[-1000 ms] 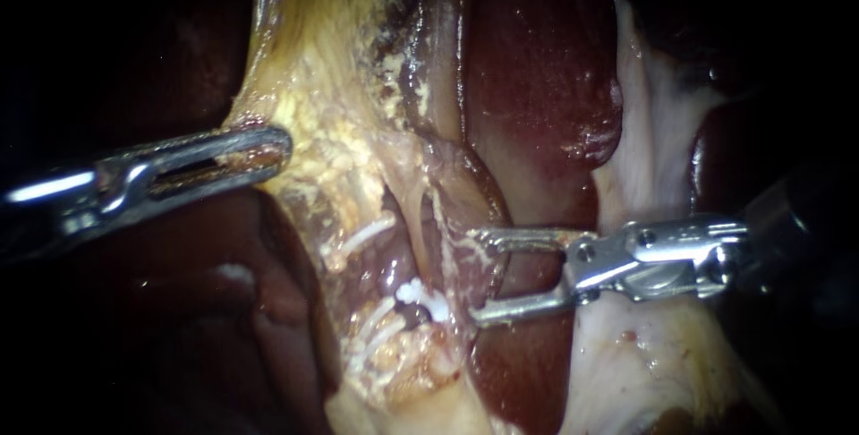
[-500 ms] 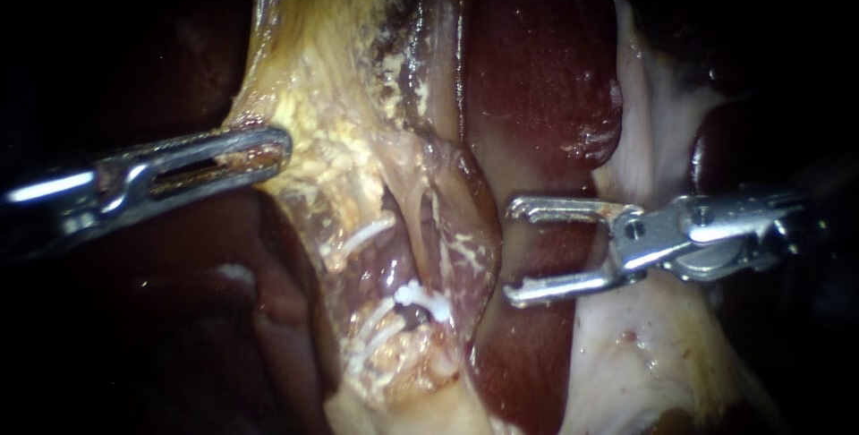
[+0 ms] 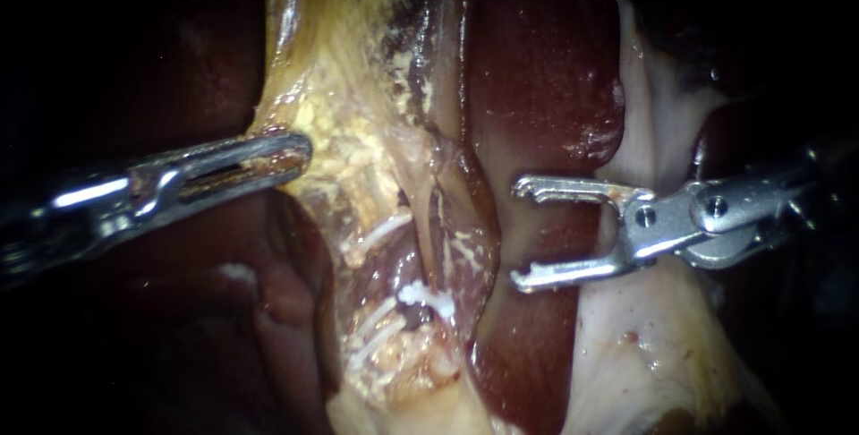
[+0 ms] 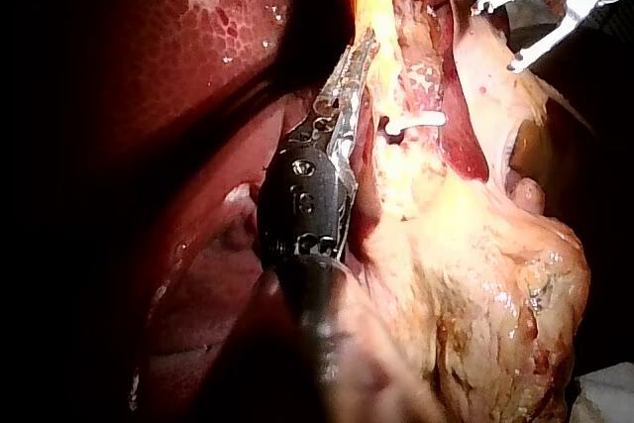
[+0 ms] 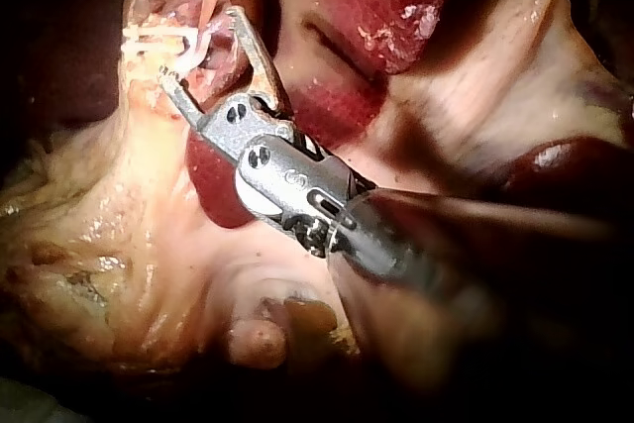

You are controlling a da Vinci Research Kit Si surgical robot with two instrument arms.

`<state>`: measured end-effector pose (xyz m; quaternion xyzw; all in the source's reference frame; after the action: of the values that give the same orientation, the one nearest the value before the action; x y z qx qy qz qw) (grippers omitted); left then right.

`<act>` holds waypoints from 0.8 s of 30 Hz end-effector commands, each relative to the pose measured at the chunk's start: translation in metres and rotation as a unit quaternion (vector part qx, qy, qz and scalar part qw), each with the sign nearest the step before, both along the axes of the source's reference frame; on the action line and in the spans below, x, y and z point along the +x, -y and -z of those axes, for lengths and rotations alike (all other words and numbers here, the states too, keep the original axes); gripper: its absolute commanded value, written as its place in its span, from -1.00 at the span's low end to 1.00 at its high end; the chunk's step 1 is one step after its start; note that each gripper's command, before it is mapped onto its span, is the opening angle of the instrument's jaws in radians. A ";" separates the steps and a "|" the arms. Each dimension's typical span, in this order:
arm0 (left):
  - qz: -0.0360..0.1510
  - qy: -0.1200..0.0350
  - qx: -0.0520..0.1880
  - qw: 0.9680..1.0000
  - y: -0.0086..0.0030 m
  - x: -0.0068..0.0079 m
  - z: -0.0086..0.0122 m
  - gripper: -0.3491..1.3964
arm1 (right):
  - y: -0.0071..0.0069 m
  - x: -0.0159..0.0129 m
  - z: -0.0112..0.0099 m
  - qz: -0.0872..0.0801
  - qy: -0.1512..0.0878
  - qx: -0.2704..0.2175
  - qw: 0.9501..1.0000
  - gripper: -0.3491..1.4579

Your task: Going back first clip right tube

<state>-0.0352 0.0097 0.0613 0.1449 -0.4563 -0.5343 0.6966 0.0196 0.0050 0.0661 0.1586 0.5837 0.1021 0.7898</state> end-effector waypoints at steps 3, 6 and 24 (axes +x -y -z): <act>-0.006 -0.001 0.006 1.000 0.0000 -0.0009 -0.0014 -1.00 | 0.0000 -0.0001 0.0000 0.000 0.000 -0.002 1.000 0.05; -0.009 -0.001 0.007 1.000 -0.0001 -0.0018 -0.0022 -1.00 | 0.0000 -0.0002 0.0001 0.001 -0.001 -0.001 1.000 0.05; -0.018 0.003 0.012 1.000 0.0004 -0.0037 -0.0032 -1.00 | -0.0001 -0.0003 0.0000 0.003 -0.001 -0.001 1.000 0.05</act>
<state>-0.0389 0.0094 0.0646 0.1631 -0.4492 -0.5262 0.7034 0.0192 0.0051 0.0661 0.1598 0.5845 0.0991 0.7893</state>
